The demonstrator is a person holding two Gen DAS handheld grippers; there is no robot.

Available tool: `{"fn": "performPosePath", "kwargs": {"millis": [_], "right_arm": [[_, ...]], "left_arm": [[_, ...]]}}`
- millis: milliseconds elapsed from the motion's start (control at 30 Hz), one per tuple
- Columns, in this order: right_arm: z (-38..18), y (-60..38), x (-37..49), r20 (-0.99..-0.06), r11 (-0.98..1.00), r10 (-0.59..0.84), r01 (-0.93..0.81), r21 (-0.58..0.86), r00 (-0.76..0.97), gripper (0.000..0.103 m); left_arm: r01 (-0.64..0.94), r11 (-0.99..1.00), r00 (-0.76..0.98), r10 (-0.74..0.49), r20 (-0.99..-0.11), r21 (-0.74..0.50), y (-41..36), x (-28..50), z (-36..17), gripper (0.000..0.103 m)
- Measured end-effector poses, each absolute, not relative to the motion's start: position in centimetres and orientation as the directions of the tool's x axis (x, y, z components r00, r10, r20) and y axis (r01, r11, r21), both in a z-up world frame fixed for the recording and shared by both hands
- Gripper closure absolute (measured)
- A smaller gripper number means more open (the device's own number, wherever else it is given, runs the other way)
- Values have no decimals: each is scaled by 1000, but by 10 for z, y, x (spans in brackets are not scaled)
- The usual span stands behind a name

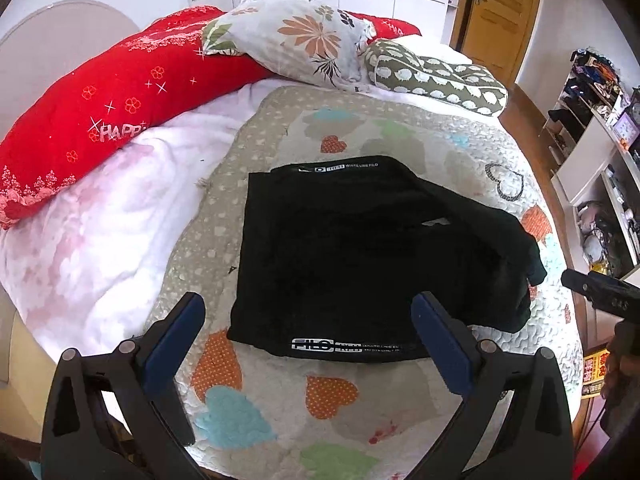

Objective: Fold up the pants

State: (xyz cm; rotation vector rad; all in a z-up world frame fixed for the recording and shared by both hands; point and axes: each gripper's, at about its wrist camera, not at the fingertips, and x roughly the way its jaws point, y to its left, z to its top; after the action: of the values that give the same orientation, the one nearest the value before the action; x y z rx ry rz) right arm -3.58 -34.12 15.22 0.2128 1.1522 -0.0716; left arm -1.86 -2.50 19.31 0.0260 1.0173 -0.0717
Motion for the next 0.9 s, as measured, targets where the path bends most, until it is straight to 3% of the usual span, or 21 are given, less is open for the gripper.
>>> {"fn": "performPosePath", "kwargs": {"millis": [333,467,500,533,567,633,900], "right_arm": [[103,-372,3,-936,973,-18,221,64,351,0],[80,-378,28,-943,972,61,197,131,327,5],[75,-380,33,-945,970,80,192,146,316,33],[70,-383,38,-946,964,114,195,179,302,83],[68,-391,44,-939,947,163,220,235,301,90],[77,-399,52,-921,938,167,232,258,353,90],[119,-405,129,-866,981,-4,168,93,501,91]], "left_arm": [[52,999,477,-40,-878,-18,-24,-15,155,0],[40,999,459,-35,-888,-19,-21,-12,139,0],[32,999,454,-38,-890,-26,-19,-12,135,0],[27,999,452,-39,-891,-30,-18,-11,132,0],[21,999,446,-38,-894,-32,-16,-11,129,0],[12,999,439,-42,-897,-41,-13,-12,124,0],[4,999,447,-37,-894,-39,-3,-10,112,0]]}}
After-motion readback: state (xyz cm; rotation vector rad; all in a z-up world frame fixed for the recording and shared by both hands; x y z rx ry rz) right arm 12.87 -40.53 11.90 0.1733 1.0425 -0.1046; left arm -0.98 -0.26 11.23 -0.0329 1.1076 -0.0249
